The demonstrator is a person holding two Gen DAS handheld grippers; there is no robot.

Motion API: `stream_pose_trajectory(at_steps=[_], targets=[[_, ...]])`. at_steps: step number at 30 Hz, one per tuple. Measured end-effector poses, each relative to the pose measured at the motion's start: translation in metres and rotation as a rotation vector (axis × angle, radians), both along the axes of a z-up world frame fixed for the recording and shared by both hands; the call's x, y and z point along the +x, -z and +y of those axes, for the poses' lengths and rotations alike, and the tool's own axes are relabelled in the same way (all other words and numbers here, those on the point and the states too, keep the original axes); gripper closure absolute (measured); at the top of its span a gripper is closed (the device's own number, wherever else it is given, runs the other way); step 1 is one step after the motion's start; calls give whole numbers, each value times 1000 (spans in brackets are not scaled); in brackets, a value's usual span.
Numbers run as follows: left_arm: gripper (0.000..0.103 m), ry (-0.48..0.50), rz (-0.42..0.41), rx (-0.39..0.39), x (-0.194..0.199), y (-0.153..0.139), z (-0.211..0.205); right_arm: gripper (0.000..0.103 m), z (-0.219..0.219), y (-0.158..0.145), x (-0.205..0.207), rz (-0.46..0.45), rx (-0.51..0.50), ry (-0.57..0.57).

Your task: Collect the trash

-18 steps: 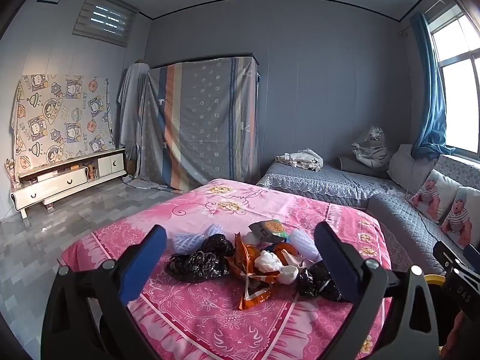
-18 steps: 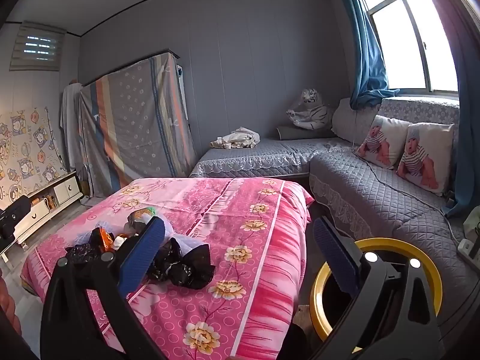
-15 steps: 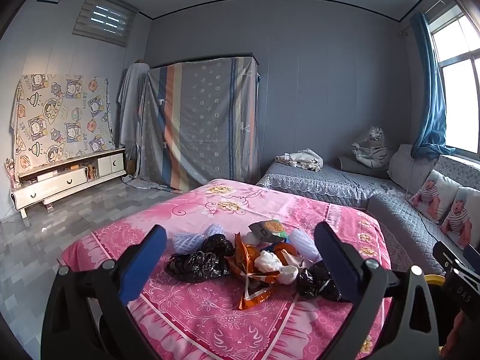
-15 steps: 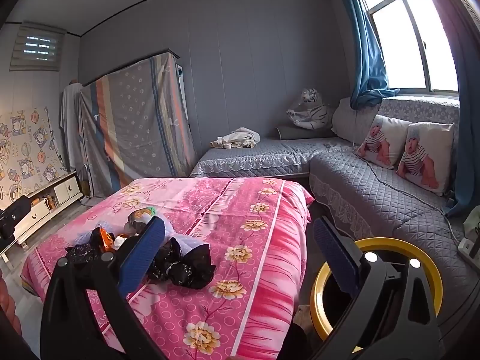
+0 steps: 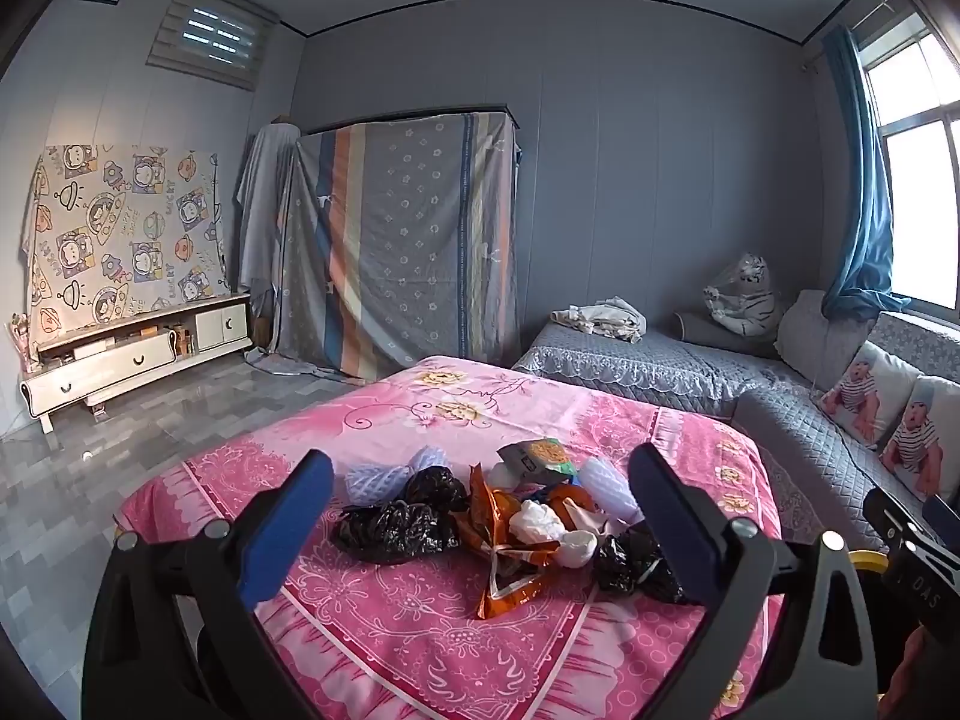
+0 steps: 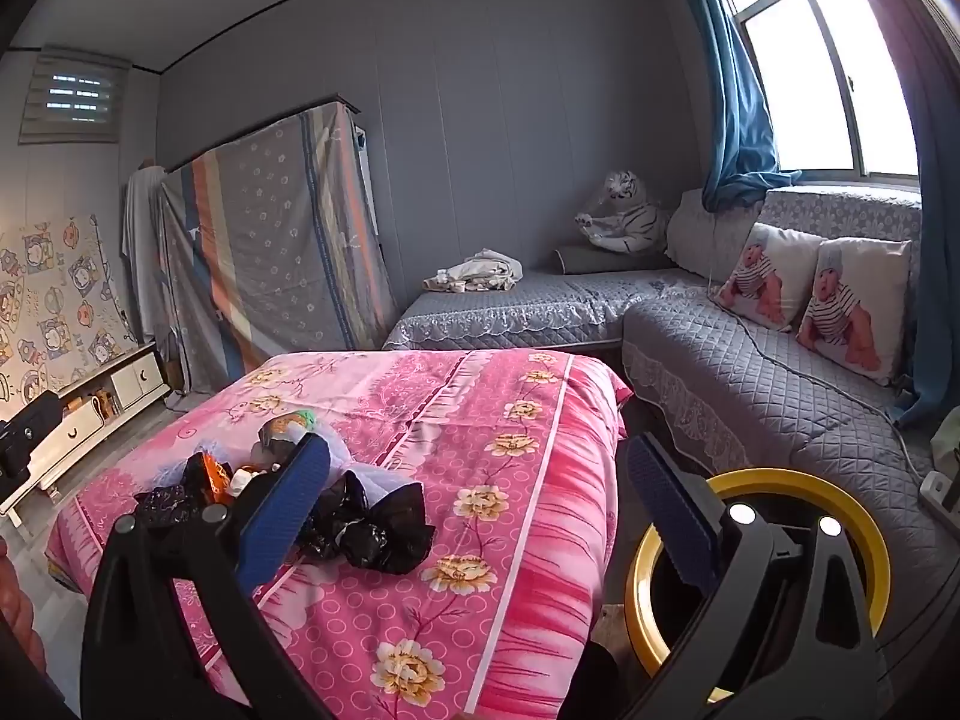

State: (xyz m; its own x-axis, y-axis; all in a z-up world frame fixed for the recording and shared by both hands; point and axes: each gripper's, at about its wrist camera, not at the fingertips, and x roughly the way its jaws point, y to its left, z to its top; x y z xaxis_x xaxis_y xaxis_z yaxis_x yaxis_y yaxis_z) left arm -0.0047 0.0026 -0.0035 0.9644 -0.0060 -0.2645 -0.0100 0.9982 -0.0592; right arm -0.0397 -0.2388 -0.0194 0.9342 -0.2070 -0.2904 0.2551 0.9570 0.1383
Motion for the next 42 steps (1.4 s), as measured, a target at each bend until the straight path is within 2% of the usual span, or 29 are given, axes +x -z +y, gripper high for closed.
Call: stream_pose_trajectory(at_steps=[42], targets=[[8,-4,0,0,5,-2,-1,8,-1,2,3,11,14,-15]])
